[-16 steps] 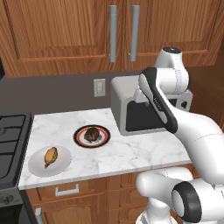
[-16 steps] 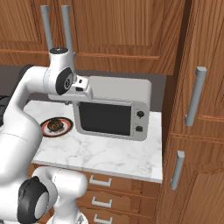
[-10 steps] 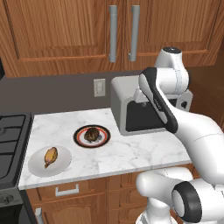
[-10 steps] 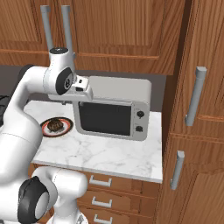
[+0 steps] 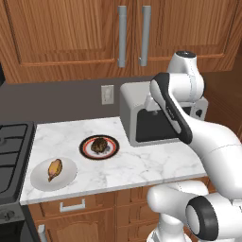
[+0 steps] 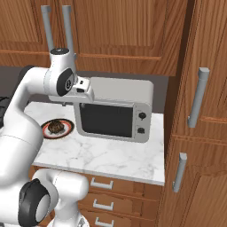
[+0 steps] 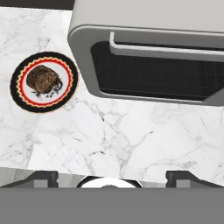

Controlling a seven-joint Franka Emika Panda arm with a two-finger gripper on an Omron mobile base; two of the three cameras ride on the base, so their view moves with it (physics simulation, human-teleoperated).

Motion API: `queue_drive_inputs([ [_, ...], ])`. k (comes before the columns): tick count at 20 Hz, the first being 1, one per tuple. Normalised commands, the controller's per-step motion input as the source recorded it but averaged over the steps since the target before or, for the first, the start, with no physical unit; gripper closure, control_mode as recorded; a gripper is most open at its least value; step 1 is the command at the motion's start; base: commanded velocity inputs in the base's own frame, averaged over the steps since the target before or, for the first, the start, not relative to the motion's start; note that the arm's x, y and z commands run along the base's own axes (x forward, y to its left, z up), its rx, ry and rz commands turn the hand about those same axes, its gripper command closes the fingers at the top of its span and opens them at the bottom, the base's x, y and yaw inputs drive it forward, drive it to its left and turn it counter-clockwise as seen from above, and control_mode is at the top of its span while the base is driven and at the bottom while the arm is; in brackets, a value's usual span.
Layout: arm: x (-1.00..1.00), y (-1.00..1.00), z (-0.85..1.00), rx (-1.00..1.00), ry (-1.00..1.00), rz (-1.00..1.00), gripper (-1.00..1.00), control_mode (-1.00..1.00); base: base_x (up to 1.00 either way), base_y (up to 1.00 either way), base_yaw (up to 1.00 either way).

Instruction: Open the toaster oven door. Place the bread on the bottom rack in the toaster oven and place the chicken drumstick on the top rack.

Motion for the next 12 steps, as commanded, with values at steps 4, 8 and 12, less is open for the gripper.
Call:
queue_drive_inputs([
  [4,0.00,0.00,0.00,0.00,0.00,0.00,-1.00,1.00,-0.07,0.00,0.02],
  [8,0.00,0.00,0.00,0.00,0.00,0.00,-1.00,1.00,-0.24,0.13,0.06],
  [12,0.00,0.00,0.00,0.00,0.00,0.00,-1.00,1.00,-0.21,0.34,0.00],
])
